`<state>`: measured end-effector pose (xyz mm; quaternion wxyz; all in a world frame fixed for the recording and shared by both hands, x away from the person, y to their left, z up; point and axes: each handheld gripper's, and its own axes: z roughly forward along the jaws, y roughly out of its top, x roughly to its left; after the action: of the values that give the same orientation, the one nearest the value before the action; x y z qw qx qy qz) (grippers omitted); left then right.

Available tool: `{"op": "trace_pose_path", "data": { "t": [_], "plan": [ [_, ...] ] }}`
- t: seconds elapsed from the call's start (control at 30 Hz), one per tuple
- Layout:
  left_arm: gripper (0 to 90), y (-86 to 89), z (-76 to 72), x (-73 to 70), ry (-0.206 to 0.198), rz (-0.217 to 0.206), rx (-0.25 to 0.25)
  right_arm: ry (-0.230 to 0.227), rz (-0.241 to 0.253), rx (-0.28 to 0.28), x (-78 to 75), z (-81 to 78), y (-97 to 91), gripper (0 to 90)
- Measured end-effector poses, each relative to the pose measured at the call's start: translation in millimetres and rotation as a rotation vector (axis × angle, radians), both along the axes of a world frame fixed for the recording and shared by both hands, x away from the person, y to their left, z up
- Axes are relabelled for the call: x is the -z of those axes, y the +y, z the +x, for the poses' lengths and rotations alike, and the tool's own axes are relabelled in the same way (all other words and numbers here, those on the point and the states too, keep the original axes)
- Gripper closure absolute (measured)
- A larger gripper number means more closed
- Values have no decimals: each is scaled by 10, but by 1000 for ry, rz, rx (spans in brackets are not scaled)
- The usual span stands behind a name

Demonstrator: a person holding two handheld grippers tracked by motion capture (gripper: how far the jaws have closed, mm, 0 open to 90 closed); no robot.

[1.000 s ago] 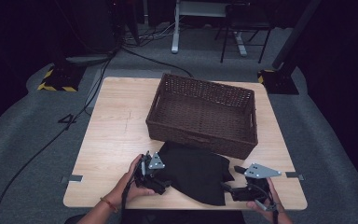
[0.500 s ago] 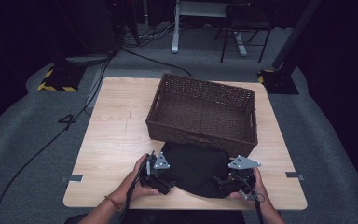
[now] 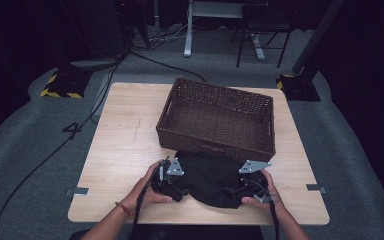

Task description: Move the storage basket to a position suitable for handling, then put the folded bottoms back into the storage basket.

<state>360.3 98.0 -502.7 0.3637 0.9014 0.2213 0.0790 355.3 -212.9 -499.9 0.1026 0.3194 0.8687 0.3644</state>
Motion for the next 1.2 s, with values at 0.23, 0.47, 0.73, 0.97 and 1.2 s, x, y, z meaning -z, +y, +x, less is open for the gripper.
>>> {"op": "trace_pose_path", "data": {
  "t": [0.23, 0.47, 0.73, 0.97, 1.2],
  "plan": [
    [402, -33, 1, -17, -10, -18, 35, 9, 27, -51, -31, -6, -10, 313],
    [600, -72, -44, -34, -12, -16, 49, 19, 62, -90, -32, -29, -24, 473],
    [662, -51, -34, -27, 8, -43, 50, -2, 67, -105, -44, -65, -20, 575],
    [672, -34, -42, -24, 25, -59, 39, -22, 61, -110, -60, -86, -15, 589],
    [680, -30, -41, -23, 25, -60, 39, -47, 51, -119, -80, -108, -7, 604]
  ]
}}
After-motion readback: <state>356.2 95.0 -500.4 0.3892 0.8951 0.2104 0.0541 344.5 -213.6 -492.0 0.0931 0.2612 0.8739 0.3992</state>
